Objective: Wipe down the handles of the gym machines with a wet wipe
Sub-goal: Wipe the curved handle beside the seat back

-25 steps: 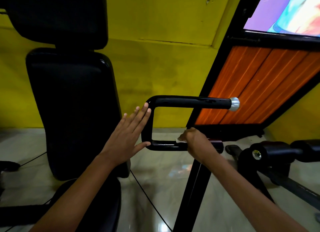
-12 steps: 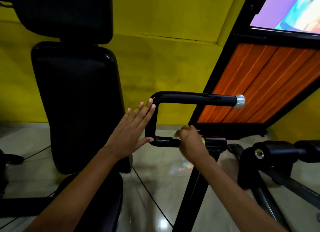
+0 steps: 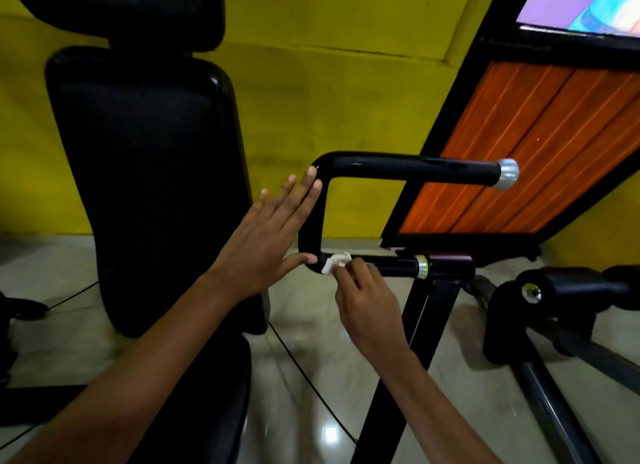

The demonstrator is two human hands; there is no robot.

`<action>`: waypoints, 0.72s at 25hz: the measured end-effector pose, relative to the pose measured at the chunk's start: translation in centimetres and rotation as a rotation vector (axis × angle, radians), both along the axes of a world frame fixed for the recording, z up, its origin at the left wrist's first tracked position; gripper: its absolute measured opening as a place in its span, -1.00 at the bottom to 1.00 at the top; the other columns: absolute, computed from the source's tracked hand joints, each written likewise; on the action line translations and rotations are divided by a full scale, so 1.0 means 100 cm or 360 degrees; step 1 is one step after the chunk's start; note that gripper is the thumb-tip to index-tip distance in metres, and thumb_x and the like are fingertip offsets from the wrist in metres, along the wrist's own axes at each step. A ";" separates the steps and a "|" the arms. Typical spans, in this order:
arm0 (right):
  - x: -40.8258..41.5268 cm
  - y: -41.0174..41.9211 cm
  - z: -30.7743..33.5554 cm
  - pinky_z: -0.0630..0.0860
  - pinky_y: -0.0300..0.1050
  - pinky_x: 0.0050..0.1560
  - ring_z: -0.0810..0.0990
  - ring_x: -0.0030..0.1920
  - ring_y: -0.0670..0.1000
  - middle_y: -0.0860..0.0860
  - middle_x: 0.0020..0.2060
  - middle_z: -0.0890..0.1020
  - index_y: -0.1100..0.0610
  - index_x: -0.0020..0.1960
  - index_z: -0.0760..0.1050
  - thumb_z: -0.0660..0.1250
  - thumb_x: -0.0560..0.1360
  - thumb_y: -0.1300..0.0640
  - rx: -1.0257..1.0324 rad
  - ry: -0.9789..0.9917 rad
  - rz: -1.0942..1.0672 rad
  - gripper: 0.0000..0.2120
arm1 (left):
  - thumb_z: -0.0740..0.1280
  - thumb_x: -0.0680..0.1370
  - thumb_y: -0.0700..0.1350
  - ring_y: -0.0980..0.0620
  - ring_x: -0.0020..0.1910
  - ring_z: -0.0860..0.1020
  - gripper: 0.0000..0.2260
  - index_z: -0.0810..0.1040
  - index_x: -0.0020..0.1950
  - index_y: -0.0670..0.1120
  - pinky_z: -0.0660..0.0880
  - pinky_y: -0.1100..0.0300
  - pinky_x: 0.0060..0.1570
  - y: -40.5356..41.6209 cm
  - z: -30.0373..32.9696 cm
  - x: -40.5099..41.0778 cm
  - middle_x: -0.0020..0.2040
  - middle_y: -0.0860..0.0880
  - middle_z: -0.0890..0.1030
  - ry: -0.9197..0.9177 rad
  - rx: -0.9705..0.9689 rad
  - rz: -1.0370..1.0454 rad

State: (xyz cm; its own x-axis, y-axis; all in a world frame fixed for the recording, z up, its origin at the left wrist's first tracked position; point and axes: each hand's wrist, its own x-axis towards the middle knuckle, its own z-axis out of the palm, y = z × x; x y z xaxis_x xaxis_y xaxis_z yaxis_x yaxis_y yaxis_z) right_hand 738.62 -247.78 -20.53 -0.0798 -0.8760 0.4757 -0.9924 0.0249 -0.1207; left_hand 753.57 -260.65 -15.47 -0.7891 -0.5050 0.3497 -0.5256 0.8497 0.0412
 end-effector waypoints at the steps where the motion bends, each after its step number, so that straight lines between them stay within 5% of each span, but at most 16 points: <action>1: -0.002 0.000 0.001 0.45 -0.11 -0.40 0.51 -0.18 0.12 0.12 -0.10 0.55 0.21 0.09 0.52 0.32 0.38 0.35 -0.0004 -0.0017 -0.0019 -0.71 | 0.25 0.46 0.25 -0.03 0.55 -0.14 -0.10 -0.21 0.55 -0.08 0.01 -0.06 0.46 0.001 0.001 0.000 0.56 -0.01 -0.24 -0.0006 0.0000 0.0000; 4: -0.012 0.001 0.007 0.43 -0.15 -0.40 0.54 -0.20 0.15 0.13 -0.12 0.55 0.22 -0.01 0.54 0.39 0.29 0.39 -0.0034 -0.0130 -0.0116 -0.71 | 0.26 0.47 0.24 -0.02 0.54 -0.17 -0.10 -0.24 0.55 -0.07 -0.01 -0.05 0.46 0.005 0.001 0.000 0.56 0.00 -0.26 -0.0019 0.0010 0.0028; 8: -0.013 0.004 0.002 0.48 -0.10 -0.38 0.53 -0.16 0.15 0.12 -0.07 0.56 0.21 0.07 0.53 0.26 0.39 0.36 0.0093 0.0010 -0.0011 -0.72 | 0.27 0.47 0.23 -0.04 0.55 -0.15 -0.10 -0.23 0.55 -0.08 0.04 -0.07 0.46 0.006 0.002 0.000 0.56 -0.01 -0.25 -0.0015 0.0012 0.0043; 13: -0.034 0.011 0.020 0.29 -0.19 -0.45 0.49 -0.20 0.10 0.08 -0.17 0.54 0.17 -0.07 0.54 0.37 0.30 0.36 0.0045 0.0060 -0.0167 -0.77 | 0.27 0.47 0.24 -0.04 0.55 -0.14 -0.10 -0.23 0.55 -0.07 0.04 -0.07 0.45 0.006 0.003 -0.001 0.56 0.00 -0.26 -0.0029 -0.0003 0.0057; 18: -0.036 0.017 0.008 0.41 -0.10 -0.36 0.51 -0.18 0.12 0.07 -0.17 0.56 0.18 -0.04 0.57 0.31 0.34 0.40 0.0021 0.0132 -0.0011 -0.75 | 0.26 0.48 0.24 -0.01 0.54 -0.16 -0.10 -0.26 0.55 -0.06 0.01 -0.06 0.47 0.006 0.002 0.000 0.55 0.01 -0.28 -0.0032 0.0038 0.0062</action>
State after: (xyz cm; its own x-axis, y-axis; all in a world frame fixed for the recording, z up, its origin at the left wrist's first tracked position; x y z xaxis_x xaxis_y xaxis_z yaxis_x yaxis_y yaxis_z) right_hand 735.05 -246.07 -19.76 -0.0469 -0.8817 0.4695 -0.9987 0.0330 -0.0378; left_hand 753.52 -260.10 -15.28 -0.7753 -0.5436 0.3216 -0.5593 0.8274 0.0502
